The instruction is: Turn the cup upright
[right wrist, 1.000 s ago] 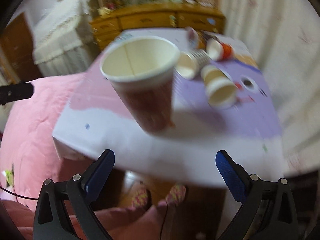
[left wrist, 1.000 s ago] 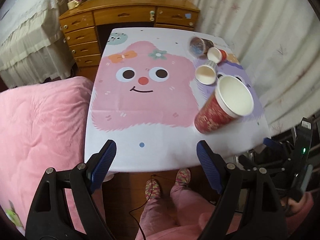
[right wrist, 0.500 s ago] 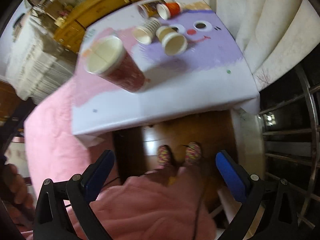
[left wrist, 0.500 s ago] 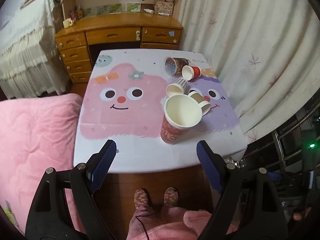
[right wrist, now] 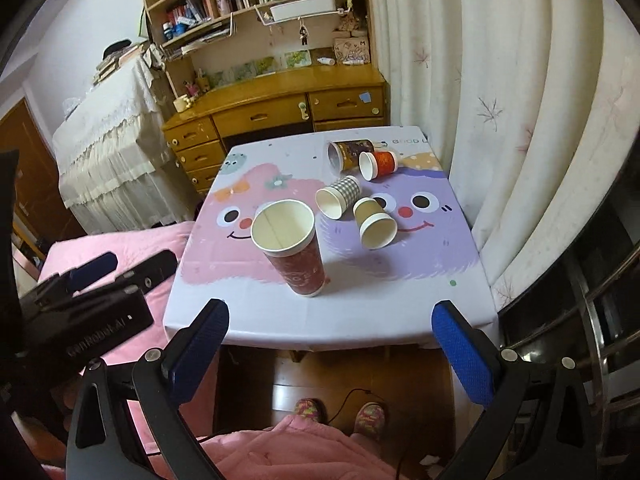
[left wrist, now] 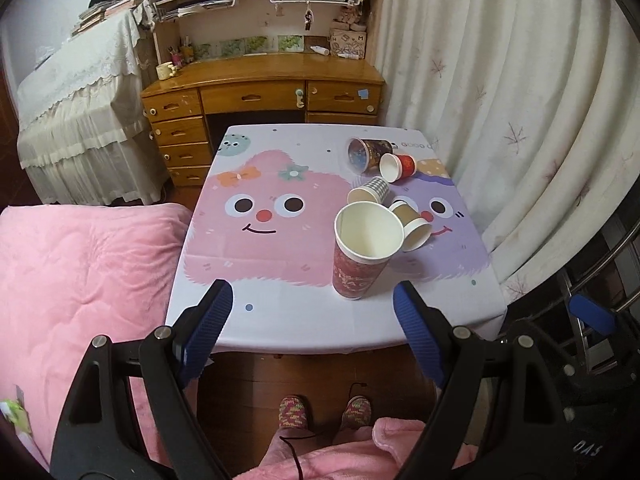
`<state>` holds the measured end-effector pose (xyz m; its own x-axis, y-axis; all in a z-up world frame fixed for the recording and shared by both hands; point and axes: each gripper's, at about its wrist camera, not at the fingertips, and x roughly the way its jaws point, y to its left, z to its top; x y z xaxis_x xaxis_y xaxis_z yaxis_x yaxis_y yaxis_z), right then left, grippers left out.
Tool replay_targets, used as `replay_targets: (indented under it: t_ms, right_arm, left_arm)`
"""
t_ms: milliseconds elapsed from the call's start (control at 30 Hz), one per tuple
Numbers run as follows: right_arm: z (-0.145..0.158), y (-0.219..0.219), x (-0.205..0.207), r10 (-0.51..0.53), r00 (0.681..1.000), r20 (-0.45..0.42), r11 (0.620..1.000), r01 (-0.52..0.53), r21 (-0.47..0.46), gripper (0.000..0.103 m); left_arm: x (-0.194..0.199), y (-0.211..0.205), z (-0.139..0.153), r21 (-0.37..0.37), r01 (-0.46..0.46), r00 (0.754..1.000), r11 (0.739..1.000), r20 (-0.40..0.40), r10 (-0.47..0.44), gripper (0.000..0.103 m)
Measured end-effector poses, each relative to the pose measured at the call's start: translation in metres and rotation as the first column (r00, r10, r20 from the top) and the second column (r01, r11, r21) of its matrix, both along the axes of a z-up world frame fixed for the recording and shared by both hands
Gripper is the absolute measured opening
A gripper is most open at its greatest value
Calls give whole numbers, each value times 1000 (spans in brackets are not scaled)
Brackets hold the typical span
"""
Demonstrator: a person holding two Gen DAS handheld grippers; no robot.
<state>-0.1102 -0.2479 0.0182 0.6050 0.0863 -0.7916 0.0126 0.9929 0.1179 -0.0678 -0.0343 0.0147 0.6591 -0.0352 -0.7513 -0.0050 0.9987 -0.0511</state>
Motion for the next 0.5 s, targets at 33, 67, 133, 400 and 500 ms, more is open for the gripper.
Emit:
replay_targets:
  t_ms: [33, 67, 133, 400, 500]
  right_arm:
    - [3, -1, -1, -9, 1000, 5, 1000, 9, 5, 103]
    - [5, -1, -4, -20, 1000, 16, 1000, 19, 7, 103]
    - [6, 1, -10, -23, 999, 40, 1000, 23, -1, 103]
    - [11, 7, -24, -22, 994, 109, 999, 26, -31, 103]
    - [10, 3, -21, -27, 994, 104, 999, 30, -19, 103]
  left_arm:
    - [-1, 1, -1, -1, -4, 1000, 1000, 6, 4, 81]
    - [-2, 2, -2, 2, -7, 1000, 1000, 12, 7, 81]
    - [-7, 3, -2, 9, -14, 999, 1000, 29, 14, 81]
    - [-7, 6, 1, 21, -20, 997, 1000, 72, 19, 94]
    - [-6, 6, 2, 18, -16, 997, 1000, 79, 15, 102]
